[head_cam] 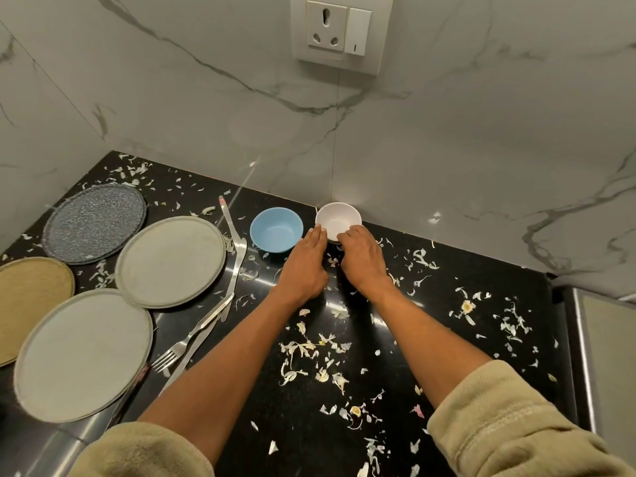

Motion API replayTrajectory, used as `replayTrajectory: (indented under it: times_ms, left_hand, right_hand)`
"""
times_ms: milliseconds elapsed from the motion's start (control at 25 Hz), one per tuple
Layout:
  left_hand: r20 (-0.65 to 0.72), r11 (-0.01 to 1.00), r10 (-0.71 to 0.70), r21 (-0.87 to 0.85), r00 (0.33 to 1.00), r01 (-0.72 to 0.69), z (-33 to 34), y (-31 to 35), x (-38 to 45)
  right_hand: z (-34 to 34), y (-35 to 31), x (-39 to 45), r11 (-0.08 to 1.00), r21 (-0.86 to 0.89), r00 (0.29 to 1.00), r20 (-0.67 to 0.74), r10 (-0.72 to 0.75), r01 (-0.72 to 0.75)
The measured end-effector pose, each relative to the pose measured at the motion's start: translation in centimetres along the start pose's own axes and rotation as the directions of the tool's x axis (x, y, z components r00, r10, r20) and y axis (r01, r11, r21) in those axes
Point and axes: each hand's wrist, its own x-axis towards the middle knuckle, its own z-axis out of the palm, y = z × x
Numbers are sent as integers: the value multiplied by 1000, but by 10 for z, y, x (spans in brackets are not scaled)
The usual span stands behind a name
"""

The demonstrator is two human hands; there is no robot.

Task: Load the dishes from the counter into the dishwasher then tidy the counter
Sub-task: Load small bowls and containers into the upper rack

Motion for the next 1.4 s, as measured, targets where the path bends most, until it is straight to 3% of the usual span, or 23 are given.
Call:
replayTrajectory:
  times_ms: [360, 600, 880, 1040, 1120, 1280, 1360, 1400]
  left_hand:
    - [-32, 993, 24, -114, 999, -27, 9, 5, -33]
    - [-86, 969, 160, -178, 983, -173, 15, 11, -70]
    - [-80, 931, 281, -221, 956, -292, 26, 24, -112]
    - [-50, 909, 352, -219, 935, -354, 33, 33, -130]
    - [-30, 894, 397, -214, 918, -393, 39, 42, -138]
    - [-21, 849, 488, -222, 873, -480, 59, 62, -156]
    - [9, 830, 525, -226, 851, -509, 70, 76, -167]
    - [30, 818, 547, -227, 836, -528, 76, 84, -172]
  right_hand:
    - [-11, -6, -29, 996, 90, 991, -131, 17, -6]
    - [-29, -6, -80, 946, 289, 982, -76, 173, -144]
    - [-51, 5, -143, 606, 715, 904, 84, 420, -348]
    - [-61, 5, -177, 195, 875, 812, 301, 500, -444]
    - [-66, 5, -198, 67, 884, 761, 357, 542, -462]
    - [-69, 12, -245, -51, 866, 654, 413, 633, -498]
    - [-70, 16, -273, 11, 882, 647, 338, 683, -472]
    - [-69, 20, -289, 129, 875, 654, 243, 717, -466]
